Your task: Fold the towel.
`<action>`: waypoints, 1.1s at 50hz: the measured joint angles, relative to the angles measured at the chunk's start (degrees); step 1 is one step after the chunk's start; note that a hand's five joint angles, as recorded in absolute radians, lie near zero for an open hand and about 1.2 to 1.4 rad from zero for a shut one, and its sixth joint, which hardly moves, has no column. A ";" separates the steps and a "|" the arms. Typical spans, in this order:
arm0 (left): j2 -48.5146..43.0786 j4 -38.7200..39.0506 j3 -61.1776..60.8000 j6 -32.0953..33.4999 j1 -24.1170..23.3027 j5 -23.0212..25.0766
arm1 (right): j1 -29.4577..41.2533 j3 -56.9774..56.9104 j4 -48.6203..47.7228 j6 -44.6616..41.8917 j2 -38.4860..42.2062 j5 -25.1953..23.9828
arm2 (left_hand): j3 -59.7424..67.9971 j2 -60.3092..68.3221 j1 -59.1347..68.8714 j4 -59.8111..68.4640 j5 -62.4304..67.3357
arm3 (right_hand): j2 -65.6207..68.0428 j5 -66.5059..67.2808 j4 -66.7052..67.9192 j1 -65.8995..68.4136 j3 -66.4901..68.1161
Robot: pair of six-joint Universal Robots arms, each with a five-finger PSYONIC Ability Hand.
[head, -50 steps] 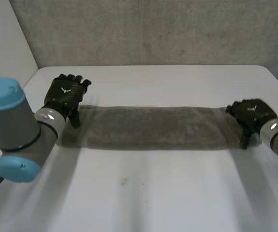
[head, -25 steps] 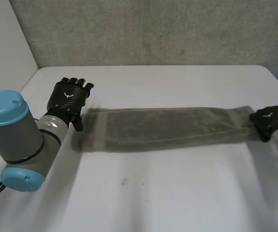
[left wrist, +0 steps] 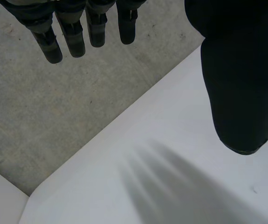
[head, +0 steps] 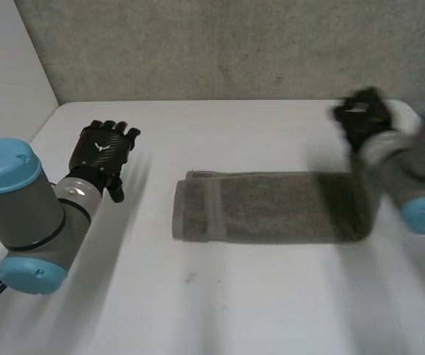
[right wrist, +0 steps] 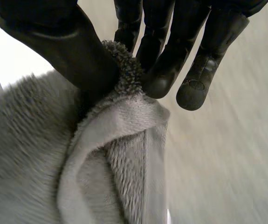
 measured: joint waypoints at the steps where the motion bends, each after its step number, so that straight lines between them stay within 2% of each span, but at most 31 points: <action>1: 0.01 0.00 -0.07 0.00 0.05 0.00 | 3.86 -1.13 -0.01 1.04 0.77 0.33 | 0.00 0.00 0.00 0.00 0.00 | 0.00 0.00 -0.01 0.00 0.00; 5: 0.02 0.06 -0.27 0.01 0.25 -0.02 | 15.91 -4.33 -0.20 3.31 4.88 0.93 | 0.00 0.00 0.00 0.00 0.00 | 0.00 0.00 -0.01 0.05 0.00; 8: 0.02 0.09 -0.36 0.02 0.26 -0.02 | 21.95 -5.72 -0.28 3.88 8.08 0.94 | 0.00 0.00 0.00 0.00 0.00 | 0.00 0.00 -0.01 0.05 0.01; 15: 0.03 0.16 -0.53 0.01 -0.01 0.01 | 28.89 -6.79 -0.06 3.88 14.30 0.51 | 0.00 0.00 0.00 0.00 0.00 | 0.00 0.00 -0.01 0.05 0.00; 19: 0.03 0.26 -0.77 0.04 -0.17 0.06 | 29.46 -5.74 0.07 4.06 14.62 0.34 | 0.00 0.00 0.00 0.00 0.00 | -25.65 -26.84 -26.12 -25.40 -25.60; 21: 0.03 0.31 -0.90 0.06 -0.25 0.09 | 28.95 -4.62 0.10 4.45 13.30 0.42 | 0.00 0.00 0.00 0.00 -0.01 | -47.13 -48.48 -46.34 -46.98 -45.44; 22: 0.02 0.33 -0.95 0.07 -0.28 0.12 | 28.47 -3.90 0.13 4.76 12.36 0.47 | 0.00 0.00 0.00 0.00 -0.04 | -53.76 -55.62 -54.06 -53.54 -53.36; 25: 0.02 0.36 -1.02 0.08 -0.31 0.15 | 26.34 -1.62 0.17 6.07 9.32 0.52 | 0.00 0.00 0.00 0.00 -0.02 | -60.99 -63.29 -62.15 -61.32 -62.08; 33: 0.02 0.38 -1.11 0.09 -0.45 0.22 | 13.08 10.24 0.32 16.94 -2.37 0.03 | 0.00 0.00 0.00 0.00 -0.02 | -61.08 -63.29 -62.20 -62.40 -62.53; 39: 0.02 0.42 -1.14 0.09 -0.57 0.22 | 4.24 18.17 1.26 22.63 -4.90 -2.68 | 0.00 0.00 0.00 0.00 -0.03 | -61.00 -63.08 -62.14 -61.88 -62.36; 41: 0.01 0.43 -1.16 0.09 -0.62 0.22 | 2.98 19.58 1.35 22.73 -4.89 -3.63 | 0.00 0.00 0.00 0.00 -0.04 | -57.46 -58.71 -58.52 -57.90 -58.71; 45: -0.03 0.52 -1.16 0.09 -0.84 0.19 | -0.32 23.36 1.27 20.79 -3.67 -7.03 | 0.00 0.00 0.00 0.00 -0.04 | -33.74 -34.63 -35.42 -34.17 -35.10; 47: -0.05 0.53 -1.17 0.09 -0.95 0.17 | -1.06 23.72 1.11 19.32 -2.86 -7.83 | 0.00 0.00 0.00 0.00 -0.04 | -17.51 -20.11 -20.67 -18.24 -20.44; 48: -0.05 0.54 -1.18 0.09 -1.02 0.16 | -1.44 23.60 1.01 18.39 -2.35 -8.10 | 0.00 0.00 0.00 0.00 -0.04 | -7.09 -8.62 -8.96 -8.37 -8.85; 50: -0.04 0.55 -1.20 0.10 -1.09 0.13 | -1.84 22.82 0.79 17.06 -1.74 -8.20 | 0.00 0.00 0.02 0.00 -0.04 | -0.69 -1.39 -1.11 -3.09 -0.98; 55: 0.02 0.55 -1.23 0.11 -1.25 0.07 | -1.46 18.65 0.20 15.62 -1.59 -7.67 | 0.00 0.00 0.02 0.00 -0.04 | -0.69 -0.76 -0.13 -2.11 -0.30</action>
